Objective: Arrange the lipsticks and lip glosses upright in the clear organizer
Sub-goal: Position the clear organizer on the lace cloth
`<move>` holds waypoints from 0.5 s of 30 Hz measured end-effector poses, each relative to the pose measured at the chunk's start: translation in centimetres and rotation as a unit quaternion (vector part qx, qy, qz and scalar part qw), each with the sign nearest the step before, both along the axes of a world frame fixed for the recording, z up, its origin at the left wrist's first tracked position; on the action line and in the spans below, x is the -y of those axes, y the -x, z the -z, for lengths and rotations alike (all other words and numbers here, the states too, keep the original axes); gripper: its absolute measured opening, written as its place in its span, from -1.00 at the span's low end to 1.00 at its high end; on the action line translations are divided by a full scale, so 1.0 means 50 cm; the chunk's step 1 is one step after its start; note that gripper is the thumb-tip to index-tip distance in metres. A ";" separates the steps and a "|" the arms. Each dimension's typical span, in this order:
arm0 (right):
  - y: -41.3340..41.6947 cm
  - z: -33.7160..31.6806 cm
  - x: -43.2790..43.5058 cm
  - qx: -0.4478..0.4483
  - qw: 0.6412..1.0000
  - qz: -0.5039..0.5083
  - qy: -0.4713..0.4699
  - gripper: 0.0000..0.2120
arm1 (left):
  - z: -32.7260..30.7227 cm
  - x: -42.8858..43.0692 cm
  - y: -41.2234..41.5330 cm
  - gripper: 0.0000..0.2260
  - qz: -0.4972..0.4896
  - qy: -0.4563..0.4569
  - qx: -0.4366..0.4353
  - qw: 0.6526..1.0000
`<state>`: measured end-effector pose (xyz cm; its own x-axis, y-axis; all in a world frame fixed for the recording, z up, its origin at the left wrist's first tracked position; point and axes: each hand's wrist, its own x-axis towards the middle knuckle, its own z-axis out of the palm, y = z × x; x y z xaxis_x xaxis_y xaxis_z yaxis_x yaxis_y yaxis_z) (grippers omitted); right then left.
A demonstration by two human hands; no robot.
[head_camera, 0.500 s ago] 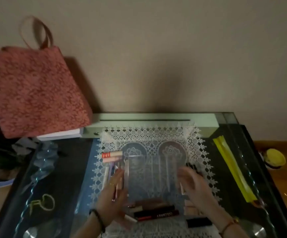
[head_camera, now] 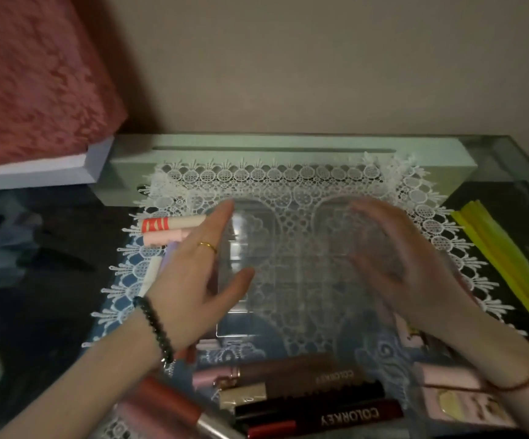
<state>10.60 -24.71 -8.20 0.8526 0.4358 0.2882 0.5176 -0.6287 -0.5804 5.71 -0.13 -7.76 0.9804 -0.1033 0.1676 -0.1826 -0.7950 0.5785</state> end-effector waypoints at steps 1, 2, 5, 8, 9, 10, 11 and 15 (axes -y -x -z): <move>-0.002 0.003 0.000 0.014 1.000 -0.004 0.003 -0.56 | 0.005 -0.001 0.001 -0.23 0.002 -0.001 0.017 1.000; -0.004 0.004 0.000 0.019 1.000 -0.013 0.003 -0.57 | 0.005 -0.002 0.001 -0.24 0.003 -0.003 0.025 1.000; -0.007 0.004 0.002 0.049 0.998 -0.030 0.009 -0.55 | 0.010 -0.006 -0.004 -0.24 0.008 -0.014 0.022 1.000; -0.001 -0.005 0.001 0.054 0.998 -0.021 0.014 -0.48 | 0.007 -0.004 -0.006 -0.27 0.014 -0.010 0.019 1.000; 0.003 -0.007 -0.001 0.059 0.998 -0.018 0.025 -0.48 | 0.007 -0.004 -0.005 -0.28 0.017 -0.014 0.022 1.000; 0.002 -0.008 -0.003 0.058 0.997 -0.013 0.042 -0.48 | 0.008 -0.006 -0.008 -0.29 0.017 -0.021 0.021 0.999; 0.004 -0.011 -0.006 0.059 0.996 -0.008 0.060 -0.49 | 0.008 -0.007 -0.010 -0.30 0.016 -0.024 0.021 0.999; 0.021 -0.021 -0.005 0.055 0.994 0.014 0.098 -0.50 | -0.002 -0.001 0.001 -0.34 0.015 -0.040 0.026 0.999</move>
<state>9.55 -24.46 -7.17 0.8333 0.4696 0.2918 0.5519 -0.7386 -0.3871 5.67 -0.06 -7.67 0.9668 -0.1472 0.2091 -0.2354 -0.8318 0.5027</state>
